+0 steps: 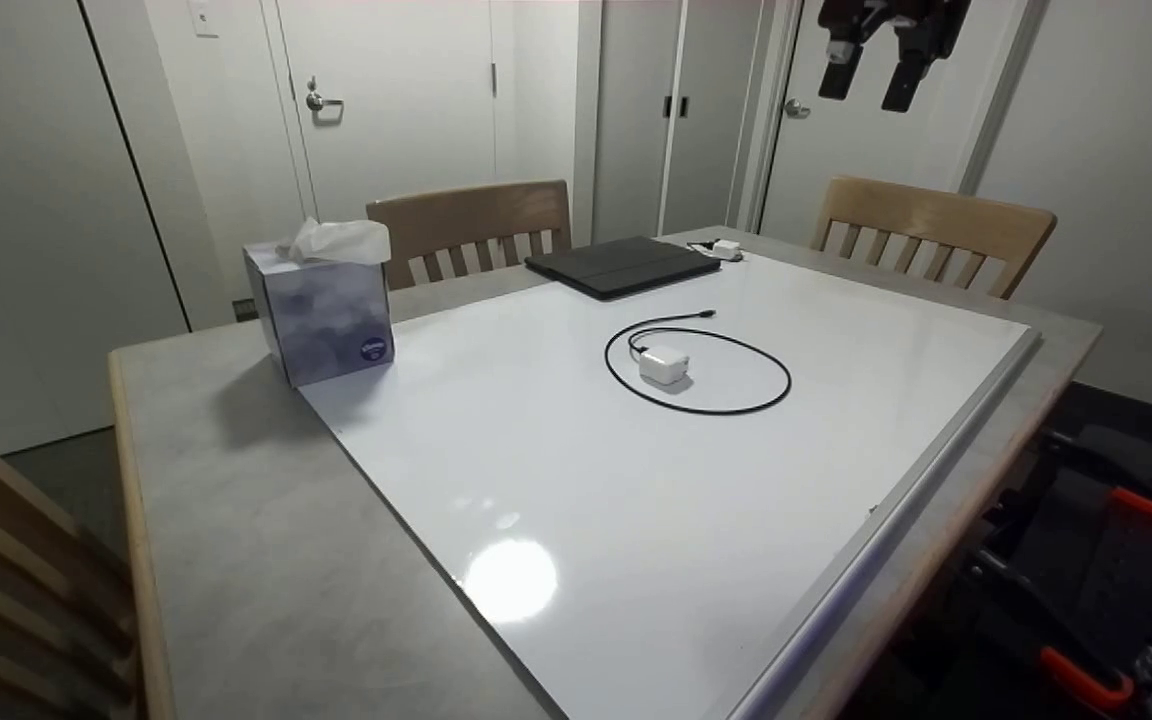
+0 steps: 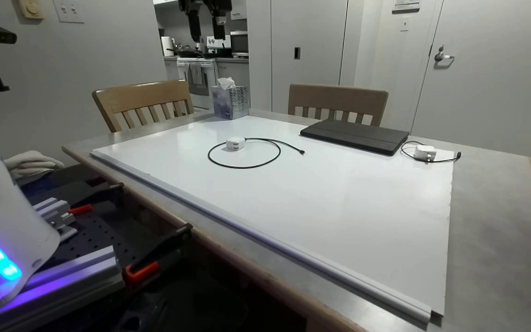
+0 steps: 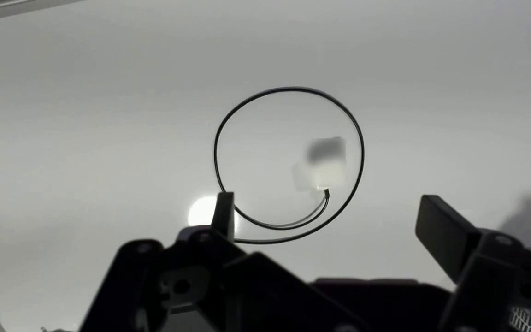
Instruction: Straighten out the charger on the table
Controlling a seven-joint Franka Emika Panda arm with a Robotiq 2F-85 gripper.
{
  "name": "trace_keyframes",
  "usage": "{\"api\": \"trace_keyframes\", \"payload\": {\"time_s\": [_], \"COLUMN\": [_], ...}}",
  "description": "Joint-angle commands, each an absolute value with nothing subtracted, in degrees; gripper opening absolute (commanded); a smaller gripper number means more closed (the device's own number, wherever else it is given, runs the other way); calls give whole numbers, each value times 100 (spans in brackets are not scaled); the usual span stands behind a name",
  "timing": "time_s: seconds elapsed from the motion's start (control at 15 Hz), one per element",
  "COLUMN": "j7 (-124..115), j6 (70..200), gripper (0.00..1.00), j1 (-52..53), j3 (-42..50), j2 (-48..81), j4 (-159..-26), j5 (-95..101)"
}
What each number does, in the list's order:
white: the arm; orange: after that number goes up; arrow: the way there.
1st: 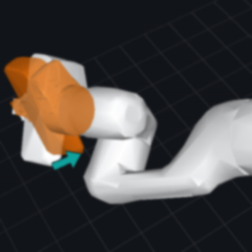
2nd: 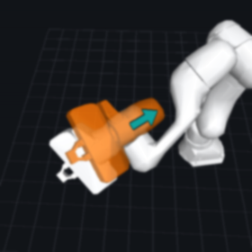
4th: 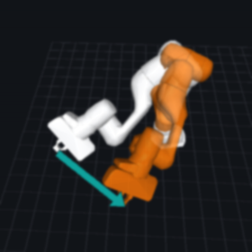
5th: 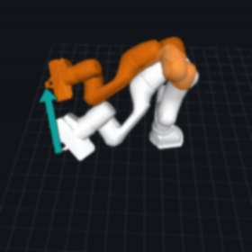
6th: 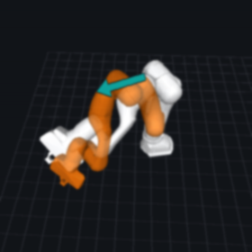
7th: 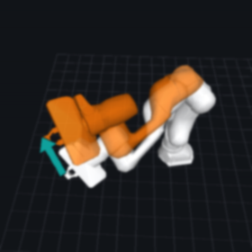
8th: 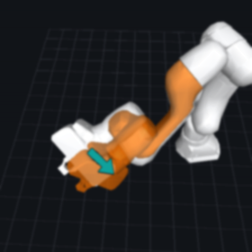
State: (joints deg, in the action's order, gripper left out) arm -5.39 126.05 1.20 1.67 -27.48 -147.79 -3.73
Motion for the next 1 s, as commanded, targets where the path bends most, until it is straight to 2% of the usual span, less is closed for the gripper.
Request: {"api": "trace_keyframes", "payload": {"time_s": [0.0, 0.33, 0.93], "j7": [-570, -2348, -4756], "j6": [12601, 13386, 14438], "gripper": [100, 100, 100], "j1": [50, -313, -724], "j3": [51, -337, -260], "j2": [-2780, -2346, -1049], "j4": [-14806, -14719, -14325], "j5": [-382, -369, -499]}}
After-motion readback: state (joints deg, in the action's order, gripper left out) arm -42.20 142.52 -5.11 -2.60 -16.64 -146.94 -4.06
